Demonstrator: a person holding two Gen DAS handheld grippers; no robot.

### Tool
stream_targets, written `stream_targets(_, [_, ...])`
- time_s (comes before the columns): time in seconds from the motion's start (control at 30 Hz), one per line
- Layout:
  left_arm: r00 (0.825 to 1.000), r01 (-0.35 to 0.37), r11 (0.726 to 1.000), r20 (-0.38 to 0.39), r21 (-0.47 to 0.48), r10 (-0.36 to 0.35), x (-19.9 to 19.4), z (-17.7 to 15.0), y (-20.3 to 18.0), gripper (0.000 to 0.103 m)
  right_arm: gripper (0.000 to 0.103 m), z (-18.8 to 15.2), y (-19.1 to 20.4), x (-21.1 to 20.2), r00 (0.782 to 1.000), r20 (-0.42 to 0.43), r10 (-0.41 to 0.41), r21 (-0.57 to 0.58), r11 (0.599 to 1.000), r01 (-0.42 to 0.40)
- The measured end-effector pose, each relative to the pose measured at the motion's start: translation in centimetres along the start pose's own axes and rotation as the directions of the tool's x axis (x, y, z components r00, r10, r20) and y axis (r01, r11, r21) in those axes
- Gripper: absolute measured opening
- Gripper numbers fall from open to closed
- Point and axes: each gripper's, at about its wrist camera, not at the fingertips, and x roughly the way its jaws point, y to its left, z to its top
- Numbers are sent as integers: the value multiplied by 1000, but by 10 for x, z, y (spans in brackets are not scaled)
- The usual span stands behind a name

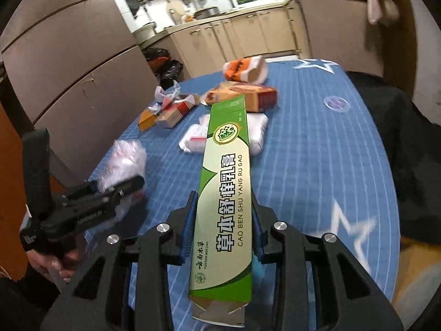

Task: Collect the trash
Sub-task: 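Grasp the clear plastic bags with left gripper while right grasps green toothpaste box, then carry the plastic bags and green box with both grippers over the bucket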

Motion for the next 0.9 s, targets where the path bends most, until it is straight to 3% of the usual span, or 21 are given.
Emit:
stream_targets(0.27, [998, -36, 998, 43, 46, 34, -25, -8, -13, 55, 30, -35, 3, -24, 999, 23, -46, 74, 996, 44])
stream_targets(0.5, [994, -69, 994, 91, 83, 61, -44, -6, -30, 55, 28, -42, 9, -48, 994, 79, -78, 70, 995, 73])
stream_targets(0.9, [990, -23, 985, 139, 169, -1, -64, 1, -78, 55, 26, -47, -13, -94, 974, 168, -150, 120, 984, 130])
